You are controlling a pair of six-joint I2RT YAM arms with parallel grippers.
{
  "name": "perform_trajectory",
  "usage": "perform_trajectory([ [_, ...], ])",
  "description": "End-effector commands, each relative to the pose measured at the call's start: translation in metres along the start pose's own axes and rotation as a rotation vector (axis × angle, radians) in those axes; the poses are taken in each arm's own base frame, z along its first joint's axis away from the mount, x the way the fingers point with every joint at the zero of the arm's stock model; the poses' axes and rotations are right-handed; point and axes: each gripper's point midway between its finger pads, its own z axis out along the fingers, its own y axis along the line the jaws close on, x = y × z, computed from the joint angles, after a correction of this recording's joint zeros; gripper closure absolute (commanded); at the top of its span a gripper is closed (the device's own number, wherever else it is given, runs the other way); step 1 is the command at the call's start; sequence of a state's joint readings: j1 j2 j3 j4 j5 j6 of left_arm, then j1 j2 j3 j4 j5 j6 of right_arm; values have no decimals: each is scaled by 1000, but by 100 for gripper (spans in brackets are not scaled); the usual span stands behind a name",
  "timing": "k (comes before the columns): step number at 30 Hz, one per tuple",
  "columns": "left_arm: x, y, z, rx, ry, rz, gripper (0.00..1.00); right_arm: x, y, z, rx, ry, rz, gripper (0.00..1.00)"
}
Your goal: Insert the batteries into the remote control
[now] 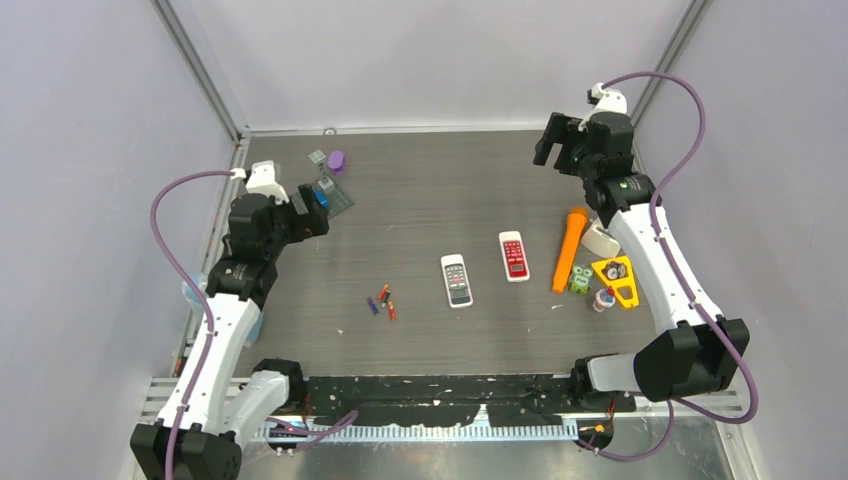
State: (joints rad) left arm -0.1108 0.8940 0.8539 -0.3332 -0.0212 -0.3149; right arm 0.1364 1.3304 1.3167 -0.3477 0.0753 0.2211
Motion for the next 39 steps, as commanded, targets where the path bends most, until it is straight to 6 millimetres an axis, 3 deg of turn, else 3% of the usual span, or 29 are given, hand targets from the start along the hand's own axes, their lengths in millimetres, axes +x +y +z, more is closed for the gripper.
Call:
perform_trajectory([
  [1,-8,4,-2,-32,-20,-42,0,-1,-18,-6,120,-5,78,5],
  [4,-3,5,-3,-44,-8,-67,0,8,-10,-6,64,29,61,5],
  [11,29,-29,6,183,52,-78,0,54,21,-1,-36,159,40,5],
  [12,33,-35,7,219,70,-89,0,64,22,0,-23,173,32,4],
  [15,40,-48,6,289,108,-119,0,96,59,-2,-80,234,-10,4],
  [21,41,-54,3,325,109,-147,1,182,118,-7,-108,374,-115,5],
  [24,37,-54,2,316,102,-154,2,216,135,-16,-104,429,-199,5],
  [31,40,-45,6,258,111,-175,2,296,158,-35,-234,612,-264,5],
  [39,45,-45,7,253,126,-193,2,323,152,-25,-200,701,-333,5],
])
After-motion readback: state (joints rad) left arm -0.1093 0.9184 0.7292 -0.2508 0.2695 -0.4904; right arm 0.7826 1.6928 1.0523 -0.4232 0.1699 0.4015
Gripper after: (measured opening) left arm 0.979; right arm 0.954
